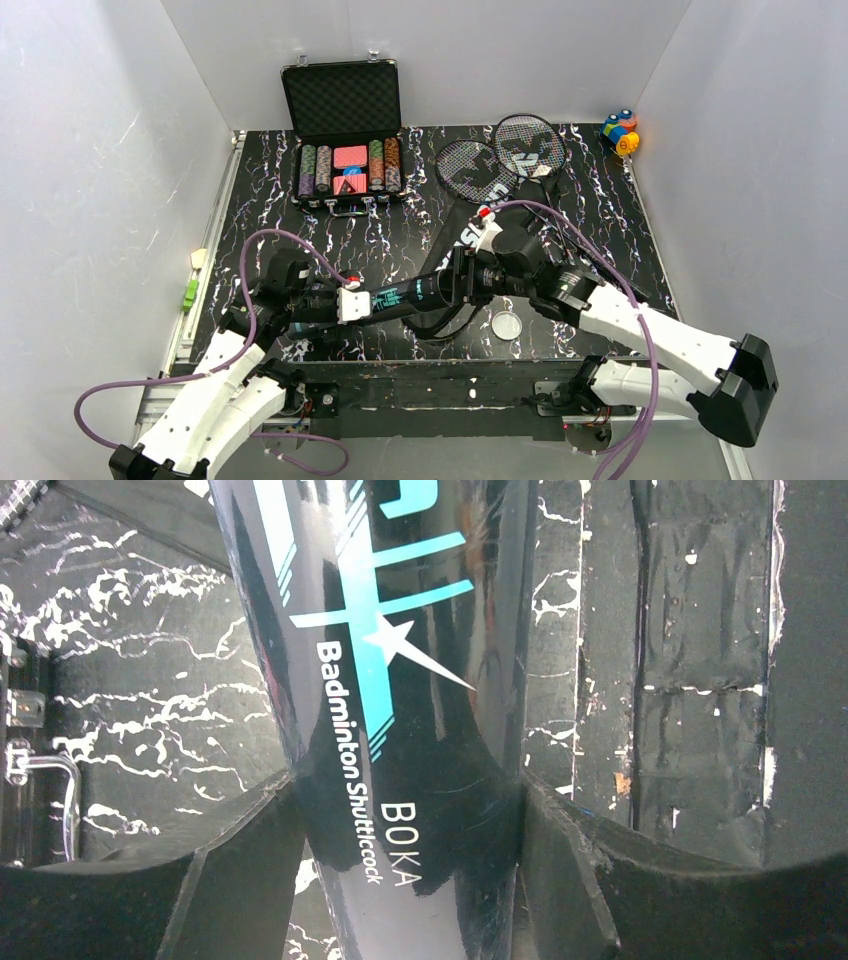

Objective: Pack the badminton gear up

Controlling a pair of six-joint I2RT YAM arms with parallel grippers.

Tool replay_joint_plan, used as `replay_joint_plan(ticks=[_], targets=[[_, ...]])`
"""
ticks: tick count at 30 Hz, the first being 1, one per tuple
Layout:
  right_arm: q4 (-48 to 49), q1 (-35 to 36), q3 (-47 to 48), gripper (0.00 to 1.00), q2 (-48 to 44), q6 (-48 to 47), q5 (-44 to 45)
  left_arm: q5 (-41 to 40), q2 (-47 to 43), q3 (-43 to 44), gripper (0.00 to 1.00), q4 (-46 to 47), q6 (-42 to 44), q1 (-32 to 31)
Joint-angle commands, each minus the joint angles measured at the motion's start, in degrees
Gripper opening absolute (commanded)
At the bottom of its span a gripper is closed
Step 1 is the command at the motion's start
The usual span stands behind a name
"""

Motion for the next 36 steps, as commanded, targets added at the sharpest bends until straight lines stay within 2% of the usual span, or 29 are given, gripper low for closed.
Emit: replay_joint_plan(ticks=[1,7,13,16,20,31,36], targets=[[-6.40,0.29,4.83,0.74,-6.37,-3.70,6.27,3.25,-1.20,1.07,0.00,3.83,0.14,-0.27],[-19.95,-4.11,7.30,0.80,-16.96,-5.91,10.61,2.26,-1.28,0.05,0.00,3.49,1.41,-0.27],[-28.01,-8.61,3.31,0.80,-19.24,-5.66,12.41,1.57,-1.08,-0.10,0.00,3.10,1.99,-0.27],[-31.64,-9.48,-0.45,0.74,-14.88,-5.34,14.61,0.83,-1.25,-0.40,0.00,2.73,2.35,-0.27],[-30.36,-9.23,-5.47,0.64,-8.54,-4.02,16.75,0.66,-1.55,-0.36,0.00,2.49,1.93,-0.27],[-22.21,-6.76,-5.71,0.62,7.43,-3.91,19.96,1.50,-2.80,-1.41,0.00,1.97,0.64,-0.27],[-20.15,-5.61,-4.68,0.57,14.45,-3.56,21.66,0.60,-3.32,-1.62,0.00,1.99,0.35,-0.27]])
